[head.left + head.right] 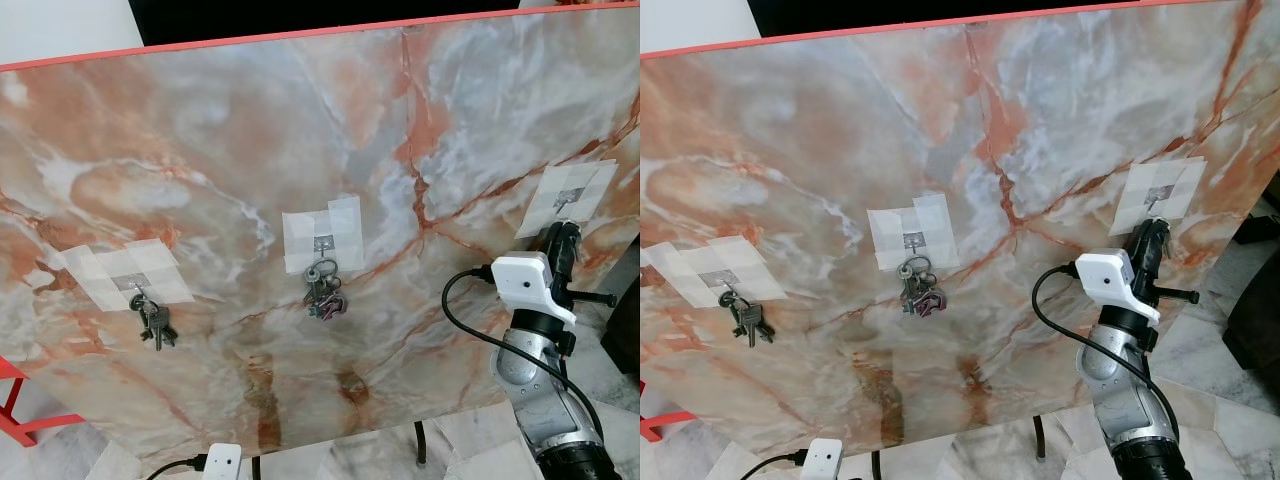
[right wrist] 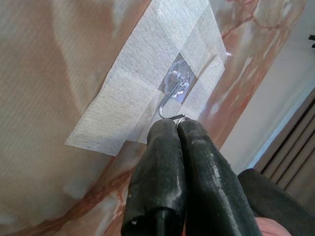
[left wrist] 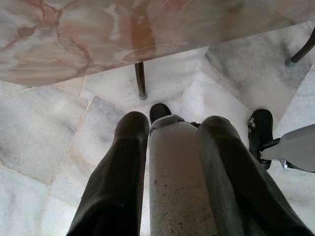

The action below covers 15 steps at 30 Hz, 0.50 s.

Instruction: Hang keys on a hook

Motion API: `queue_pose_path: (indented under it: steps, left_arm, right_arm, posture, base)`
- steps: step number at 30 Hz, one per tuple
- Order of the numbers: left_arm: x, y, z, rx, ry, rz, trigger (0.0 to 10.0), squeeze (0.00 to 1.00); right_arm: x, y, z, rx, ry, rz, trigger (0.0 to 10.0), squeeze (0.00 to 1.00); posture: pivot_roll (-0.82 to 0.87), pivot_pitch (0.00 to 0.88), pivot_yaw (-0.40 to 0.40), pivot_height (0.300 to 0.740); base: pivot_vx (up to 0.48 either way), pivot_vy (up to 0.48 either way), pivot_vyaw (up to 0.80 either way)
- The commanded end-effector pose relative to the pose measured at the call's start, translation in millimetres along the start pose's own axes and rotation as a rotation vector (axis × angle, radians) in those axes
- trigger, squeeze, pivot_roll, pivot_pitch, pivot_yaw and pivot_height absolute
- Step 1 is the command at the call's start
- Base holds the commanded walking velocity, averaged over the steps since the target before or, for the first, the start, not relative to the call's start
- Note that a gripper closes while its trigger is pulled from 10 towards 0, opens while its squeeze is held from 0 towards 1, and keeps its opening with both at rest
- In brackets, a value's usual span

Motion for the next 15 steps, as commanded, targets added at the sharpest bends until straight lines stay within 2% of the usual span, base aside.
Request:
queue_pose_path:
  steps: [1,15]
  left_arm:
    - [-4.6,-0.4,-1.1,-0.003,-0.011,0.008,10.0,0.00]
    - [-4.6,-0.8,-1.1,-0.001,-0.010,0.008,10.0,0.00]
  right_arm:
    - [8.8,1.3,2.8,-0.005,0.025,0.009,10.0,0.00]
    - [11.1,-3.7,4.4,0.032,0.029,0.028,10.0,0.00]
  posture:
    - [-0.10,0.022,0.013,0.740]
    - [-0.10,0.021,0.014,0.740]
  base:
    - [0.000,0.000,0.00]
    - [0.000,0.000,0.00]
Point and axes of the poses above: a point about 5 cm out from each wrist's last joint towards the gripper, its own z axis pointing out of the wrist towards the gripper, its own x axis along the axis of the wrist's last joint, y = z × x, the point moved 5 cm from there along z, pointing out of the wrist towards the gripper, and after that the axes turned 2 degrees about z, right-handed, at the moved point
